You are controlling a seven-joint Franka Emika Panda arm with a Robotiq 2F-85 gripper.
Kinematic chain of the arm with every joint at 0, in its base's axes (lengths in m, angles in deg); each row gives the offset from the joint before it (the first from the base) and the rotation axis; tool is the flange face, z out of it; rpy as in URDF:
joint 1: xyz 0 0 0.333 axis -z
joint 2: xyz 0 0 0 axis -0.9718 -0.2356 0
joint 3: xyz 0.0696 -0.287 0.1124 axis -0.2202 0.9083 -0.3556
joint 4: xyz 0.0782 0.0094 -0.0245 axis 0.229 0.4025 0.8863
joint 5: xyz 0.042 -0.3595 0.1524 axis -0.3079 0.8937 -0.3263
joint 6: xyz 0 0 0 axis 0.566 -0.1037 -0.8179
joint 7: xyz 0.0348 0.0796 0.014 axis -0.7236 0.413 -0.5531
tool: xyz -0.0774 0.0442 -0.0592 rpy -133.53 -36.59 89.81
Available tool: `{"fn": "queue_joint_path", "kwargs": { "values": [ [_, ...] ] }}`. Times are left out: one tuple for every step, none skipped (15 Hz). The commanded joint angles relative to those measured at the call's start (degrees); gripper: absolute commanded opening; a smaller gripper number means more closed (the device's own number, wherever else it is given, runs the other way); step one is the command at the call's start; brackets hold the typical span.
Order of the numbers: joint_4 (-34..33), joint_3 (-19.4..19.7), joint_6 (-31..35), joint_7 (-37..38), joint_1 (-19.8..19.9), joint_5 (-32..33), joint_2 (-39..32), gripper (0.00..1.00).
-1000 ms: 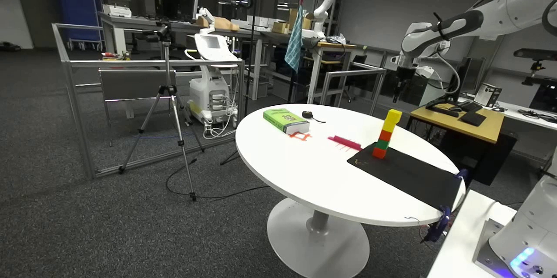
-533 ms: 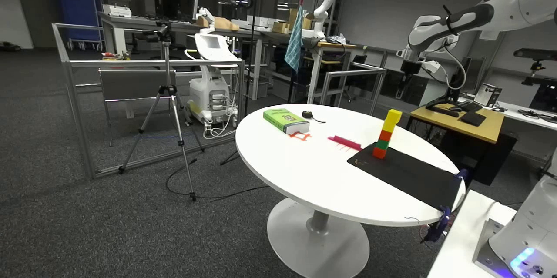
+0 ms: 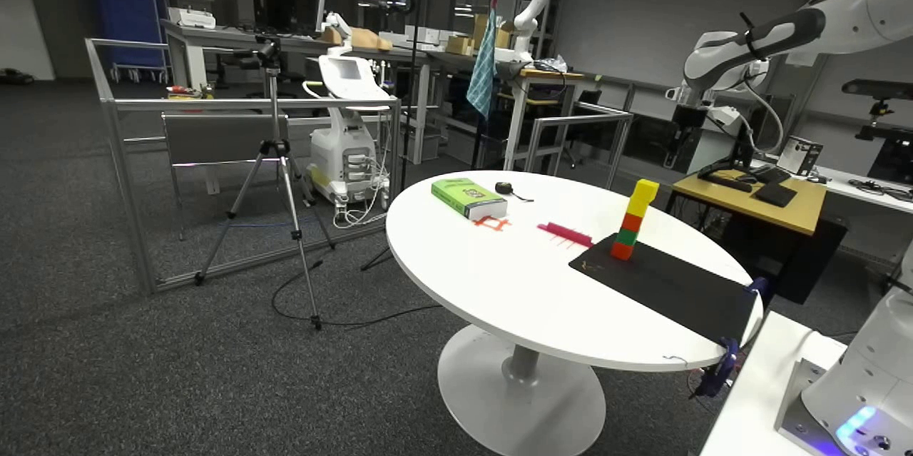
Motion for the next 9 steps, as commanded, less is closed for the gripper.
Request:
{"fn": "queue_joint_path", "kwargs": {
  "values": [
    [7.31, 0.81, 2.09, -2.25, 0.72, 0.06, 5.66, 1.0],
    [8.62, 1.07, 2.59, -2.78, 0.72, 0.14, 6.39, 1.0],
    [9.51, 1.31, 2.47, -3.14, 0.75, 0.13, 7.07, 1.0],
    [10.37, 1.55, 2.46, -3.49, 0.75, 0.05, 7.73, 1.0],
    [11.07, 1.81, 2.37, -4.05, 0.72, 0.13, 8.33, 0.86],
    [11.71, 2.03, 2.55, -4.47, 0.64, -0.04, 8.75, 0.72],
    [11.96, 2.15, 2.3, -4.52, 0.51, -0.16, 8.96, 0.67],
    [12.25, 2.24, 2.42, -4.55, 0.41, -0.17, 9.04, 0.58],
    [12.53, 2.29, 2.76, -4.43, 0.31, -0.19, 9.2, 0.51]
  ]
}}
